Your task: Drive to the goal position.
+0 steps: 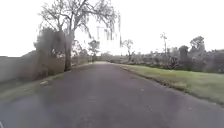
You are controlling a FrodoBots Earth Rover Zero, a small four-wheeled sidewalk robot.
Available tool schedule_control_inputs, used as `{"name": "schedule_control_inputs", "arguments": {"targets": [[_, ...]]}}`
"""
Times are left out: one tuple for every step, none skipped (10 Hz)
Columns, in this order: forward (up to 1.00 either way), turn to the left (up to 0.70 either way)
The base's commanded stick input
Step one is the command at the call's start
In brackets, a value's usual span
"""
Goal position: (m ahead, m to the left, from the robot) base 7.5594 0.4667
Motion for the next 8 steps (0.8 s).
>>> {"name": "schedule_control_inputs", "arguments": {"targets": [[0.70, 0.00], [0.70, 0.00], [0.70, 0.00], [0.70, 0.00], [0.70, 0.00], [0.70, 0.00], [0.70, 0.00], [0.70, 0.00]]}}
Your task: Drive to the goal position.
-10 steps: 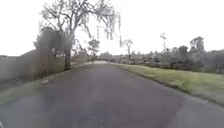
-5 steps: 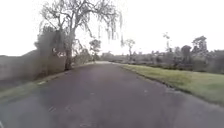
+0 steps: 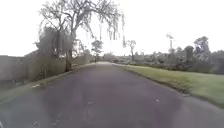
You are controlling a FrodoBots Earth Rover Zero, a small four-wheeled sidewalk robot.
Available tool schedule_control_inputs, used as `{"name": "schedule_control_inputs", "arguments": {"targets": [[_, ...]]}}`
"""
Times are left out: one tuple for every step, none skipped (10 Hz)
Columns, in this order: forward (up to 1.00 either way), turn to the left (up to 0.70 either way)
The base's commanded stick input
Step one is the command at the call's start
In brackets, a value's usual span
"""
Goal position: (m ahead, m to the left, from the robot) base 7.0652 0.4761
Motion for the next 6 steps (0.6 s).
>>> {"name": "schedule_control_inputs", "arguments": {"targets": [[0.70, 0.00], [0.70, 0.00], [0.70, 0.00], [0.70, 0.00], [0.70, 0.00], [0.70, 0.00]]}}
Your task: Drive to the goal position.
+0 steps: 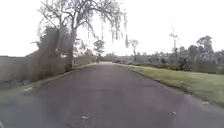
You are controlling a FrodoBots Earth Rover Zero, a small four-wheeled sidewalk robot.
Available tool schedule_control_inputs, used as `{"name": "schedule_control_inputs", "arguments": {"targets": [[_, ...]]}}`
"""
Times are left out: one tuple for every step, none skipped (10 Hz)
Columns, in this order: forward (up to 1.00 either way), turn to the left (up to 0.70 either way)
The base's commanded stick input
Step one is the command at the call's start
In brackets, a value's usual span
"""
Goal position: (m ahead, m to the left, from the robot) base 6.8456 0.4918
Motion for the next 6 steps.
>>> {"name": "schedule_control_inputs", "arguments": {"targets": [[0.70, 0.00], [0.70, 0.00], [0.70, 0.00], [0.70, 0.00], [0.70, -0.35], [0.70, -0.35]]}}
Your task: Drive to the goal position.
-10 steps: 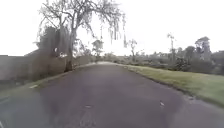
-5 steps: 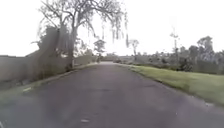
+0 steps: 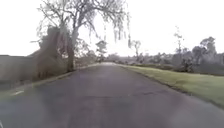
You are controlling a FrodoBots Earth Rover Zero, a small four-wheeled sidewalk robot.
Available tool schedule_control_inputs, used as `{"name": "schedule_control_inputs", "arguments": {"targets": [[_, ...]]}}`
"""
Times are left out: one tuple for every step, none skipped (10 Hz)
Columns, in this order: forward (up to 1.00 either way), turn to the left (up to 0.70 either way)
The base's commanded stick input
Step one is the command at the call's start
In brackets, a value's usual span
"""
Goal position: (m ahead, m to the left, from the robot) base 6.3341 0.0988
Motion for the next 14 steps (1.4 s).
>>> {"name": "schedule_control_inputs", "arguments": {"targets": [[0.70, -0.35], [0.70, -0.35], [0.70, -0.35], [0.70, -0.35], [0.70, -0.35], [0.70, -0.06], [0.70, 0.00], [0.70, 0.00], [0.70, 0.00], [0.70, 0.00], [0.70, 0.00], [0.70, 0.00], [0.70, 0.00], [0.70, 0.00]]}}
